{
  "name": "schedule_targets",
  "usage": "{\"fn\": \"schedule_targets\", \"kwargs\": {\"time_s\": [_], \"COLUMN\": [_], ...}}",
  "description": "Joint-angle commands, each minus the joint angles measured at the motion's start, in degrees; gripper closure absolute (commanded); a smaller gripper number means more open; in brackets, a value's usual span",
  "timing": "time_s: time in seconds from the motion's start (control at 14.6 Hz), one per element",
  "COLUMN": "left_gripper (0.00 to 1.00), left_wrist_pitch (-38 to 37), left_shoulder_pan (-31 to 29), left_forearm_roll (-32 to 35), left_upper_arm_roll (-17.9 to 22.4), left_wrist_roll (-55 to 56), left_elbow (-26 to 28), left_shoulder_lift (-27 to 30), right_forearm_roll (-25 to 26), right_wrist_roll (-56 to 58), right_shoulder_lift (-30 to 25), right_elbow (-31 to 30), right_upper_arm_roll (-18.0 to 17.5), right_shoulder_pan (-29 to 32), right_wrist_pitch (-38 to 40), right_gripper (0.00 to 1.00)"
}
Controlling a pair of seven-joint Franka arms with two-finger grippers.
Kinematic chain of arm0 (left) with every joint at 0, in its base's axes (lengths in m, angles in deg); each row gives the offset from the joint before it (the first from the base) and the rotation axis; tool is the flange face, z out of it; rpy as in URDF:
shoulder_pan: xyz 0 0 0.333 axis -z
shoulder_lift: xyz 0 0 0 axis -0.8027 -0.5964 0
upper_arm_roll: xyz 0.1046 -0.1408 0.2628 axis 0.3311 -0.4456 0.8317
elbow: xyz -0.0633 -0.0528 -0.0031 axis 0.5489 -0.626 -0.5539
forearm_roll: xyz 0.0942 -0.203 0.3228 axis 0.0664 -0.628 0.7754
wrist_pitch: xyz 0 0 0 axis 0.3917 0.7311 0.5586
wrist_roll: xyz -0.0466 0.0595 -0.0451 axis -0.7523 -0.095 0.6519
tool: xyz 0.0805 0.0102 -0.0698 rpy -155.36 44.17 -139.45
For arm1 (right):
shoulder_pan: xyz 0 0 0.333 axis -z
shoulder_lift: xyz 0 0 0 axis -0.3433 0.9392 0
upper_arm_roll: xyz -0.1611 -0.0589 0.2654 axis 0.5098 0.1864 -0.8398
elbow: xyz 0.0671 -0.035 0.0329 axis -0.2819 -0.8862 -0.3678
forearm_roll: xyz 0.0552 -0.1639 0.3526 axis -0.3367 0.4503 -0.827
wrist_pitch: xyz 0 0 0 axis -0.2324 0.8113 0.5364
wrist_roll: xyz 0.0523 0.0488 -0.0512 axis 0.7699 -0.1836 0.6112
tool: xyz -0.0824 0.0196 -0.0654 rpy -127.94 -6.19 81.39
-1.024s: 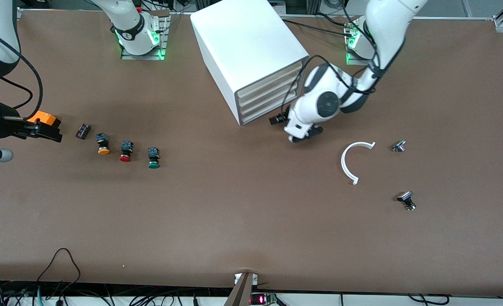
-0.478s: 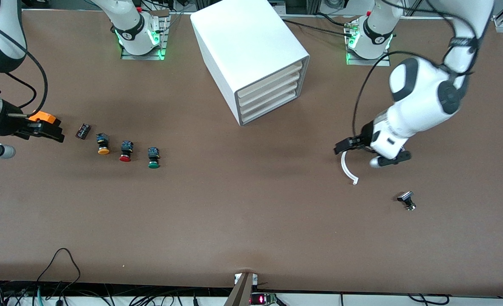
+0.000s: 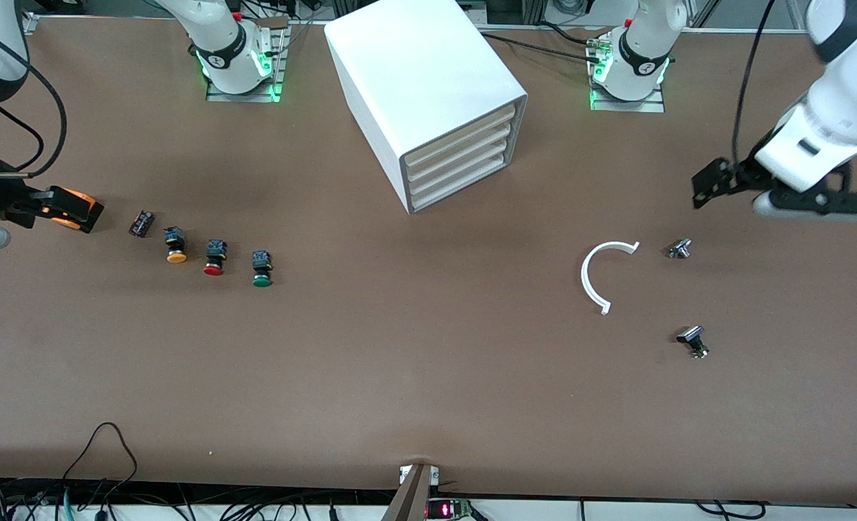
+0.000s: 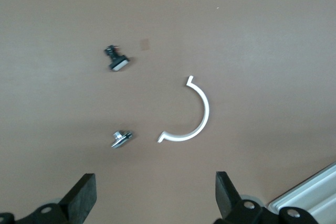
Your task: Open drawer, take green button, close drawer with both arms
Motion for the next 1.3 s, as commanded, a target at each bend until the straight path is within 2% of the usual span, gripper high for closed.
{"fn": "schedule_targets", "kwargs": {"time_s": [0.0,0.27,0.75,0.96,1.23], "left_gripper": [0.0,0.0,0.0,0.0,0.0], "left_wrist_pitch": [-3.6,-4.6,-5.1,-5.3,-5.2], "left_shoulder_pan": [3.2,2.4,0.7,0.7,0.6], "left_forearm_roll": [4.8,4.4,1.8,1.8,1.7], "left_upper_arm_roll": [0.7,2.6,2.8,2.6,2.6], "left_wrist_roll": [-0.3,-0.4,-0.4,-0.3,-0.6], "left_elbow": [-3.7,-3.7,-4.0,-4.0,-4.2], "left_shoulder_lift": [-1.3,-2.3,-3.0,-2.9,-3.2], "right_forearm_roll": [-1.1,-0.3,-0.7,-0.4,-0.3], "right_wrist_roll": [-2.7,-4.4,-4.7,-4.6,-4.4], "right_shoulder_lift": [-0.4,-0.5,-1.0,-1.1,-1.1], "right_elbow": [-1.3,-0.6,-0.7,-0.8,-0.5], "right_upper_arm_roll": [-0.2,-0.4,-1.0,-4.6,-5.1], "right_shoulder_pan": [0.4,0.1,1.9,4.6,5.1], "right_wrist_pitch": [-0.8,-0.7,-1.0,-1.0,-0.8], "right_gripper": [0.0,0.0,0.0,0.0,0.0]}}
